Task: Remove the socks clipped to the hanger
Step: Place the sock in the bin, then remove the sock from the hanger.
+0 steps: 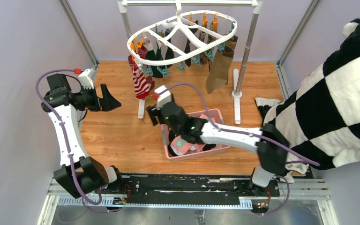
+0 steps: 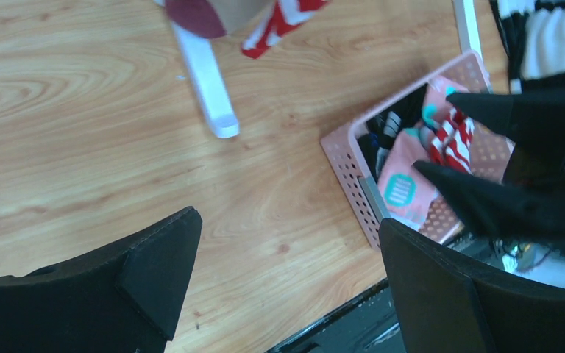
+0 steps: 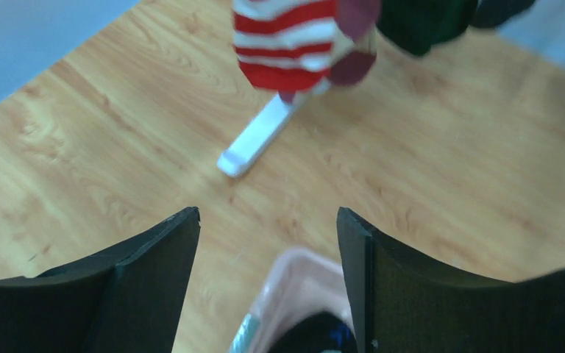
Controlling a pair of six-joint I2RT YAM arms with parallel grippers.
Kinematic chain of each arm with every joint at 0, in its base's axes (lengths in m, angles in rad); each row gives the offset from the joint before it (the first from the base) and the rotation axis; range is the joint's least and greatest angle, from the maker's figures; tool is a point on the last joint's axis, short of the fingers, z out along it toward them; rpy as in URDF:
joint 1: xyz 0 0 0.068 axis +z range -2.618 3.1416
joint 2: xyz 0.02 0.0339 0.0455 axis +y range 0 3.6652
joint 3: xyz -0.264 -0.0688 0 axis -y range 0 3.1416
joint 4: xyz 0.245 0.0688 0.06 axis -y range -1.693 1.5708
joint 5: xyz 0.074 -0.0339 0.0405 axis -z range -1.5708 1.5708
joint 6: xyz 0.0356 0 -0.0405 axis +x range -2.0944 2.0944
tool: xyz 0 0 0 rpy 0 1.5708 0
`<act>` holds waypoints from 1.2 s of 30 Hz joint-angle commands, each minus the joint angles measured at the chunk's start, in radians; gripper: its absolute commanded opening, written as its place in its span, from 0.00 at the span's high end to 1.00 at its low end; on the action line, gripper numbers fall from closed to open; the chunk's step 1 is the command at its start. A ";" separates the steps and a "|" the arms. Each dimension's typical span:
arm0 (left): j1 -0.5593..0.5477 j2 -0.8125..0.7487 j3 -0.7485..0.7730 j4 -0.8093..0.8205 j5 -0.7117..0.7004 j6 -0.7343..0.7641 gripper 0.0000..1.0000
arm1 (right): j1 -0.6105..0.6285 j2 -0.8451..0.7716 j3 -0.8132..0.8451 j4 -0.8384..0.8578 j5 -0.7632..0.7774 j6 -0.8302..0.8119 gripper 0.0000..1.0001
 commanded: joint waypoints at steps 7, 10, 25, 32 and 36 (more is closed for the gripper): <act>0.114 0.057 0.039 -0.002 -0.066 -0.052 0.00 | 0.085 0.503 0.507 0.372 0.365 -0.479 0.17; 0.126 0.044 0.027 -0.002 -0.074 -0.033 0.00 | 0.063 0.612 0.653 0.378 0.388 -0.504 0.17; 0.135 -0.006 -0.036 -0.002 -0.033 0.060 0.00 | -0.023 0.690 0.748 0.384 0.176 -0.437 0.71; 0.136 -0.050 -0.060 -0.001 -0.024 0.084 0.00 | -0.002 0.448 0.438 0.465 0.008 -0.341 1.00; 0.133 -0.077 -0.057 0.000 -0.021 0.069 0.00 | 0.016 0.293 0.281 0.477 -0.044 -0.286 1.00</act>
